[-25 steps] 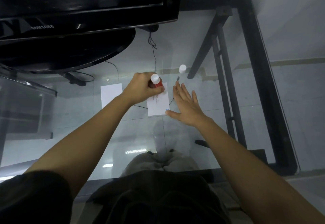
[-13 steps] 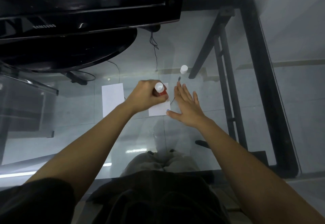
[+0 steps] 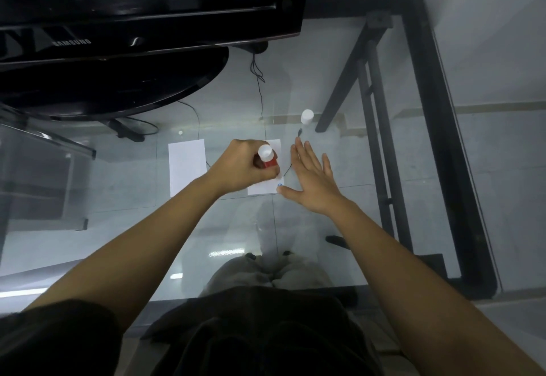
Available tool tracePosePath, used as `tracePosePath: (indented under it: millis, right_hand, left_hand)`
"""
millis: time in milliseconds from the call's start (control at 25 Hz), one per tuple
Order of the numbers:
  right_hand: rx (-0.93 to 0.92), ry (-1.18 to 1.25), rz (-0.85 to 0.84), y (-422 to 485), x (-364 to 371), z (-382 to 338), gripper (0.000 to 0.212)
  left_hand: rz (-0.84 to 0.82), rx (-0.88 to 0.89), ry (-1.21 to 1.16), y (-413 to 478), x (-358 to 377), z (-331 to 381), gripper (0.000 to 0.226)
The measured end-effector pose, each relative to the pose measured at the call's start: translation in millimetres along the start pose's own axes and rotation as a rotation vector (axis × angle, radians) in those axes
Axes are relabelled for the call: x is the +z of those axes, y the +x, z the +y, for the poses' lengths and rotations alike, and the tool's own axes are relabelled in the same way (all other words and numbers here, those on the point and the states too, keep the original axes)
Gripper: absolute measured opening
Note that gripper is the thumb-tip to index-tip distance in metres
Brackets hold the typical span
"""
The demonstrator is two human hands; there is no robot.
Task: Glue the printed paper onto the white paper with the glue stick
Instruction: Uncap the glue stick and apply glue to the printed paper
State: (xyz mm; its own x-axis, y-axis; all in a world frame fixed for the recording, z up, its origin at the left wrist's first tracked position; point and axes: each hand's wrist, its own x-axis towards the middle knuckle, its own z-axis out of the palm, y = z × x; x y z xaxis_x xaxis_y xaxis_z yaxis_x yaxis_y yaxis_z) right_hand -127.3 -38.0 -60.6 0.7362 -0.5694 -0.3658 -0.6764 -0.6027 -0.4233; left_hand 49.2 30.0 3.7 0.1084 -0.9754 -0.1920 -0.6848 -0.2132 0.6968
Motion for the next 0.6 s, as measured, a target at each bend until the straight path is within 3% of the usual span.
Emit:
tracePosePath:
  millis: [280,480,600]
  right_hand:
    - [0.018,-0.008,-0.009,0,0,-2,0.09]
    - [0.009,-0.004,-0.005,0,-2,-1,0.089]
    - [0.005,-0.004,-0.001,-1,-2,-2,0.088]
  left_hand:
    - [0.239,-0.043,-0.062,24,-10,-2,0.021]
    - [0.034,0.035,-0.072,-15,2,-1,0.013]
    - [0.006,0.023,-0.035,-10,3,-1,0.016]
